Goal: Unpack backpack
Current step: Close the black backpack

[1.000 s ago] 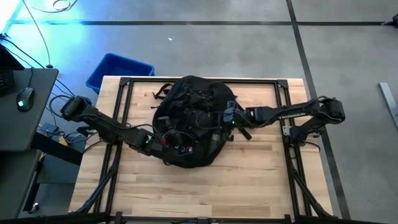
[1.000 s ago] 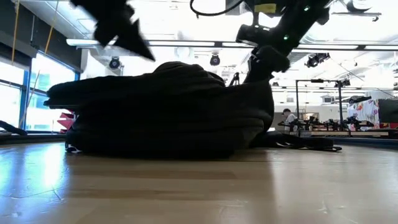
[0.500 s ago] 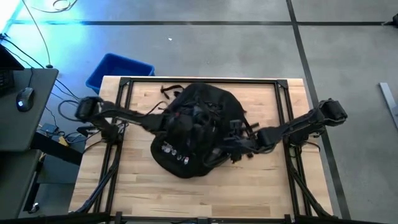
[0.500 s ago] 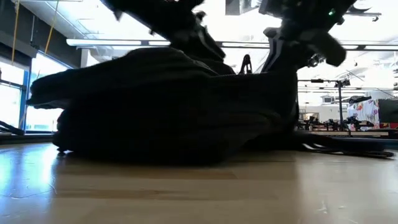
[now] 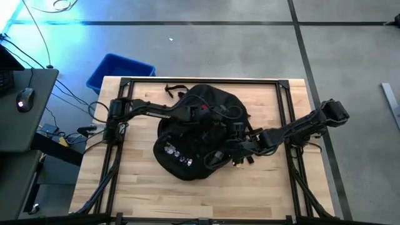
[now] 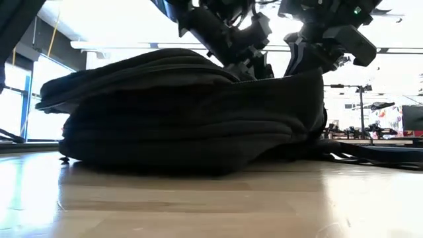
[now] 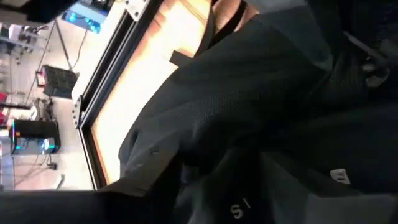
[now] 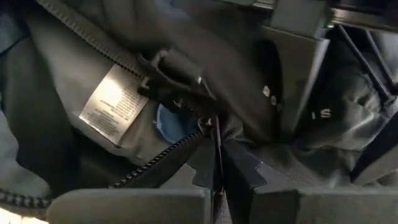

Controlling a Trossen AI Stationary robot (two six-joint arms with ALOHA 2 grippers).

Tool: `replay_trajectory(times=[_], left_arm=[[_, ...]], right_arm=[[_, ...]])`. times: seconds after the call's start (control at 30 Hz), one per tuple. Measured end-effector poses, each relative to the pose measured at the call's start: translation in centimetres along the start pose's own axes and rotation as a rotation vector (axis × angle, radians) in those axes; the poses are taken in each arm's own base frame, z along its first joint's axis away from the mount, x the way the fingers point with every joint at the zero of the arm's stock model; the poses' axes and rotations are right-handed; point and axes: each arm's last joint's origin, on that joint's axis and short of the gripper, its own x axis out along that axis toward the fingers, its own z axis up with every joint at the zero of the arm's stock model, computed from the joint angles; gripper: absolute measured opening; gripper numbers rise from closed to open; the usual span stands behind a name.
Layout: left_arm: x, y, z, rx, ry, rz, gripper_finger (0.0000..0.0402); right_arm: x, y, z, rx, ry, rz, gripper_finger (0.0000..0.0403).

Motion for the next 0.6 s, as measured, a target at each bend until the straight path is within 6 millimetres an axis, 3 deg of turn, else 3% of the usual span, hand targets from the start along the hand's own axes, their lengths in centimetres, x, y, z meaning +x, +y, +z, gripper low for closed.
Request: replay_trajectory(times=[0.2, 0.6], left_arm=[[0.3, 1.3, -2.1, -0.057, 0.002, -0.045, 0.0016], [0.2, 2.4, -4.7, -0.178, 0.124, -0.020, 0.0001]], right_arm=[[-0.3, 0.4, -0.5, 0.022, 0.039, -0.024, 0.0000], [-1.2, 3.0, -1.8, 0.091, 0.013, -0.068, 0.0000]])
